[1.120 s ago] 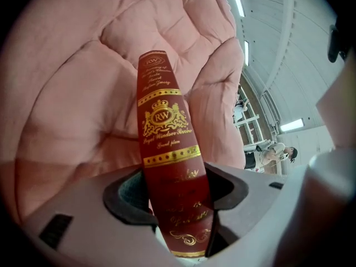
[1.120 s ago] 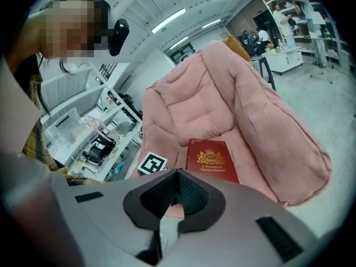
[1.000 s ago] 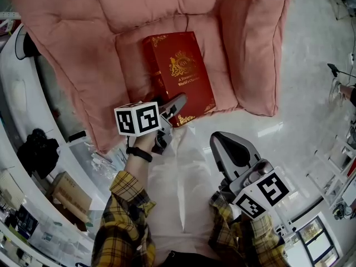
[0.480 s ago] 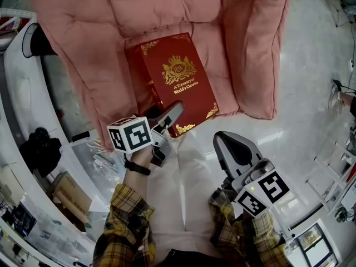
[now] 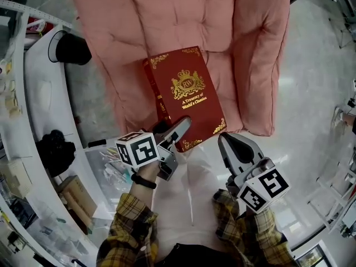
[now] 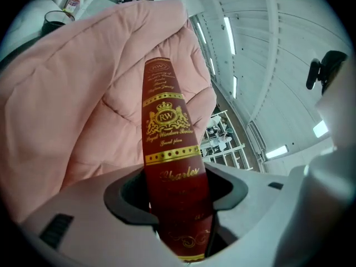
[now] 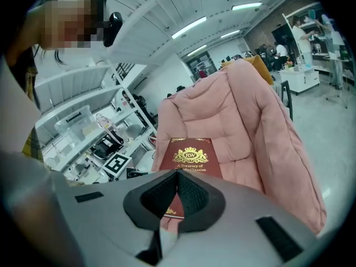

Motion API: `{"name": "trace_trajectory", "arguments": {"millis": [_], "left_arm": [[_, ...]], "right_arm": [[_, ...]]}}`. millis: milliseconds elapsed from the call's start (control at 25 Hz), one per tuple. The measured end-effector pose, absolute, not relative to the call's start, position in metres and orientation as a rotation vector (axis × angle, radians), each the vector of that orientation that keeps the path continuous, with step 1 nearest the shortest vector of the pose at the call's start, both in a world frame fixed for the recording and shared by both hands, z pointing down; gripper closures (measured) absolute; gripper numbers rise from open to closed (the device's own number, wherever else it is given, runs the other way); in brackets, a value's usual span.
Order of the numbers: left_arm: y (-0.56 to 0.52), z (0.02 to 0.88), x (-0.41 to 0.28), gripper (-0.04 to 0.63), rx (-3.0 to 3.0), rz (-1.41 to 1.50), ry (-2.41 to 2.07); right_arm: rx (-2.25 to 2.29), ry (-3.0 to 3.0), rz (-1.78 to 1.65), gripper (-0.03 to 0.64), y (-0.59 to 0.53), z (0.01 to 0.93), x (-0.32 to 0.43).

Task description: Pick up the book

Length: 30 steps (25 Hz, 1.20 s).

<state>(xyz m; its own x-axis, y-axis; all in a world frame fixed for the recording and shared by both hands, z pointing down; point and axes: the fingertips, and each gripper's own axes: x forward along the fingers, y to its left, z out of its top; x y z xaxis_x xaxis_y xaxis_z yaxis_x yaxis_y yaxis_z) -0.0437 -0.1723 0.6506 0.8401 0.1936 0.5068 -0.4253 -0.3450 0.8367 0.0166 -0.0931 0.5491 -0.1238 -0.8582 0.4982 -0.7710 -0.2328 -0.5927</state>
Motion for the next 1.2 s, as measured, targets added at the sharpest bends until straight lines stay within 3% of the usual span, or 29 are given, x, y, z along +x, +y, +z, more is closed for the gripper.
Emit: {"name": "trace_trajectory", "arguments": {"millis": [520,1200], "left_arm": [[-0.172,0.605,-0.032,0.341,1.874,0.580,-0.227],[-0.108,0.515,-0.028,0.351,1.881,0.450,-0.215]], "right_arm": [[-1.975,1.992,-1.011,0.600,-0.105,0.515,0.072],[-1.948,2.021,-0.844,0.600,-0.044,0.460,0.089]]}}
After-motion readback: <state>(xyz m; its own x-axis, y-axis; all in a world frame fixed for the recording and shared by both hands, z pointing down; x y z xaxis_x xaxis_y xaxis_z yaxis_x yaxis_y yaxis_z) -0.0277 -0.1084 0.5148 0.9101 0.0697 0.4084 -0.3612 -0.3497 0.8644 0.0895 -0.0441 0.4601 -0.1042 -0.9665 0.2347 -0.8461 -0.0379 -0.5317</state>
